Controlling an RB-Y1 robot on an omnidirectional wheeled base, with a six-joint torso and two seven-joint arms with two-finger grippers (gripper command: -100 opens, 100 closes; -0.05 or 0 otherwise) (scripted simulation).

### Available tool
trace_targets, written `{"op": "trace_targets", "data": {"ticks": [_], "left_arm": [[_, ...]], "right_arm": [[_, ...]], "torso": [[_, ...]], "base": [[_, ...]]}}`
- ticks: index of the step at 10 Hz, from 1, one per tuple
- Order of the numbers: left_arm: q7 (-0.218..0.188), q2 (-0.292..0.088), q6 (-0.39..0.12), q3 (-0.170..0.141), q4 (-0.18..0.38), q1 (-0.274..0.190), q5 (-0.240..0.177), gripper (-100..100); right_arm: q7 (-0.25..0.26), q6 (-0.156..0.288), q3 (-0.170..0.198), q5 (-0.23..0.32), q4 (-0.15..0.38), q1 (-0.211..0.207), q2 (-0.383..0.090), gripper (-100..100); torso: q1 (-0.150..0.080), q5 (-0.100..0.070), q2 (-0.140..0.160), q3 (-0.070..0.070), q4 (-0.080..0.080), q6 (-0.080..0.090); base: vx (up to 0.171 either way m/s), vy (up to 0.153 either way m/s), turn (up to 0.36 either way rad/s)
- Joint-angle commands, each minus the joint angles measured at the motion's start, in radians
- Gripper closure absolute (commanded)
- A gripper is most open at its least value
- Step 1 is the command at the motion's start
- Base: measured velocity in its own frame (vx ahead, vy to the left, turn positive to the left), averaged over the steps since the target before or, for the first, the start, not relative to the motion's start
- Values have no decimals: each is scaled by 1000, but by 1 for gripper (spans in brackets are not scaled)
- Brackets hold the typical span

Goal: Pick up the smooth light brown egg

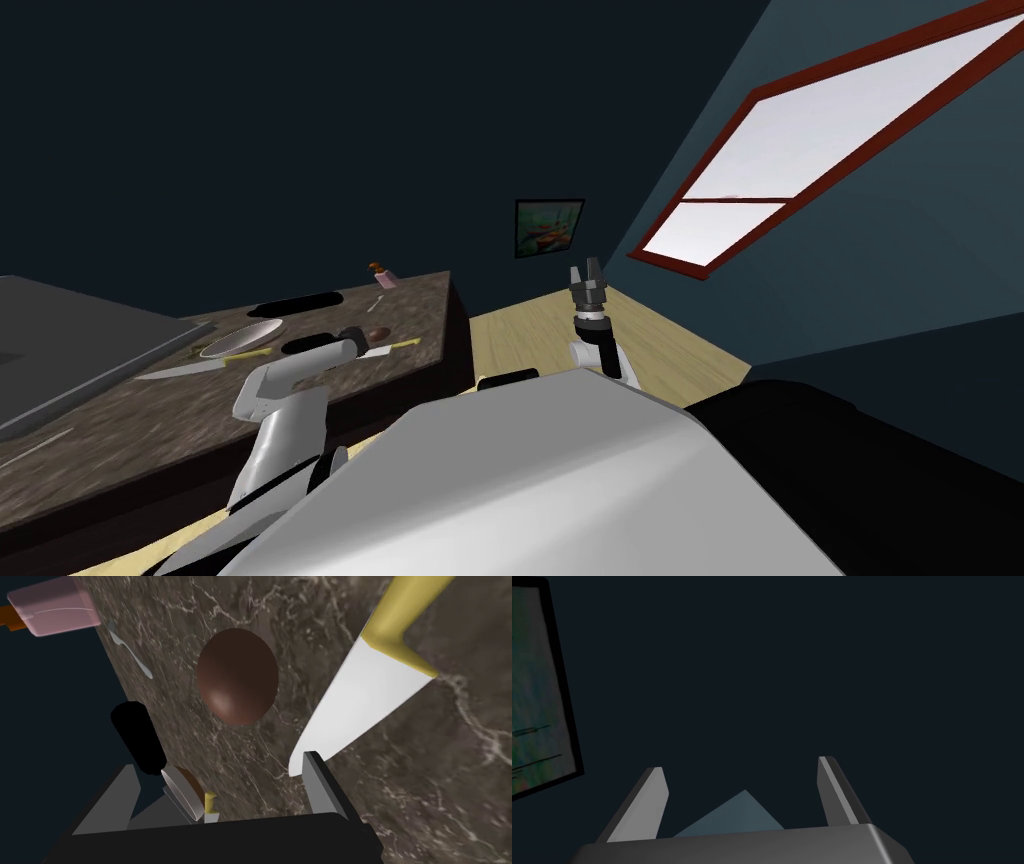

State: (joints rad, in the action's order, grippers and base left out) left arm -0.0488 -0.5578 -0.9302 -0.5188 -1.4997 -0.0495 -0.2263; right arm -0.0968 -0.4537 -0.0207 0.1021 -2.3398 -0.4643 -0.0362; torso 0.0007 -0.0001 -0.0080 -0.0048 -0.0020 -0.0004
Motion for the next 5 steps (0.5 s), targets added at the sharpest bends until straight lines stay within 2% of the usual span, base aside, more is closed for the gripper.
{"op": "trace_targets", "data": {"ticks": [1, 2, 3, 4, 5], "left_arm": [[4, -8, -33, 5, 36, 15, -22, -100], [4, -5, -39, 9, 49, 17, -26, -100], [3, -5, -31, 6, 39, 16, -22, -100], [4, -6, -33, 7, 41, 15, -23, 0], [54, -3, -31, -26, 58, 16, -66, -100]], "right_arm": [[0, 0, 0, 0, 0, 0, 0, 0], [0, 0, 0, 0, 0, 0, 0, 0], [0, 0, 0, 0, 0, 0, 0, 0], [0, 0, 0, 0, 0, 0, 0, 0], [0, 0, 0, 0, 0, 0, 0, 0]], "torso": [[0, 0, 0, 0, 0, 0], [2, 0, -4, -2, -1, 0], [2, 0, -4, -3, -1, 0], [0, 0, 2, 1, 0, 0], [0, 0, 6, 3, 1, 0]], "base": [[216, 28, -91], [204, 27, -80], [76, 9, -13], [16, 2, 1], [82, -28, 165]]}}
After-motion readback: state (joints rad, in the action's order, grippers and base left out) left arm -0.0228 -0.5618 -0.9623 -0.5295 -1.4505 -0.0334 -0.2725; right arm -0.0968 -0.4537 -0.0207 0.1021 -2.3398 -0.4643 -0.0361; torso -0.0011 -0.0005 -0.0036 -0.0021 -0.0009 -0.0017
